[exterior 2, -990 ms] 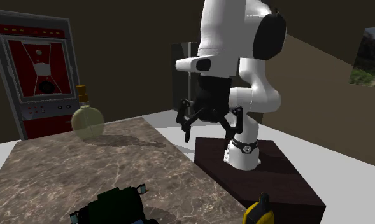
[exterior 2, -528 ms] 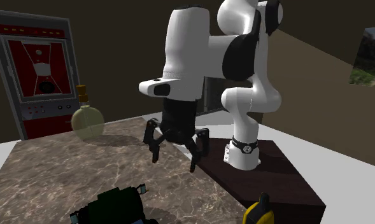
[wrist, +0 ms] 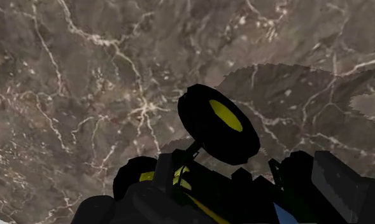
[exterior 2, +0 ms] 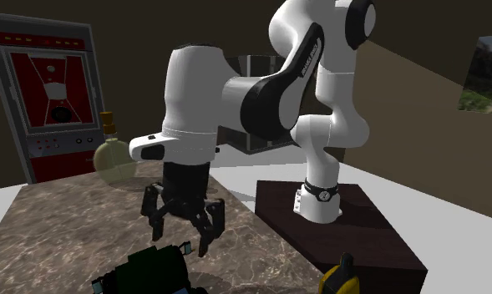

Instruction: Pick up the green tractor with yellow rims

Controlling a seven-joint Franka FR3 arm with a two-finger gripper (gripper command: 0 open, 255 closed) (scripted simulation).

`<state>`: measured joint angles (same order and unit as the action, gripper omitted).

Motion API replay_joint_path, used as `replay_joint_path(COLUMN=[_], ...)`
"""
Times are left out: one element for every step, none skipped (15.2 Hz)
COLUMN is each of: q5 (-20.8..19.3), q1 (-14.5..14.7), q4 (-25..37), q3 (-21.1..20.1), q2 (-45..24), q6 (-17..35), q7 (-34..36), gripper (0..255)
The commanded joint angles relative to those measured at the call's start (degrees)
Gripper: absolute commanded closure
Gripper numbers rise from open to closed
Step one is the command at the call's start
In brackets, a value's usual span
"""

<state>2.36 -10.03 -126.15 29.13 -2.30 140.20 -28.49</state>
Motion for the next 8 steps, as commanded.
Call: replay_joint_path(q5=[2.1,2.5,2.9,3.4,3.9,4.4,5.0,5.3], q1=[-0.5,-0.5,-0.6,-0.7,-0.8,-0.9,-1.0,-1.0], q4=[1.2,0.9,0.6,0.3,0.0,-0.2,-0.4,-0.6], q3=[0.2,0.1,0.0,-0.1,-0.2,-0.3,-0.4,-0.5], q2=[-2.4,-2.9,-3.4,-3.9,-4.5,-5.0,-5.5,-5.9], q6=[1.1,1.9,2.6,3.3,4.0,4.7,5.4,5.8], q7=[-1.8,-2.1,-2.5,-2.8,-3.1,-3.5,-3.9,-4.1], gripper=[0,0,0,0,0,0,0,0])
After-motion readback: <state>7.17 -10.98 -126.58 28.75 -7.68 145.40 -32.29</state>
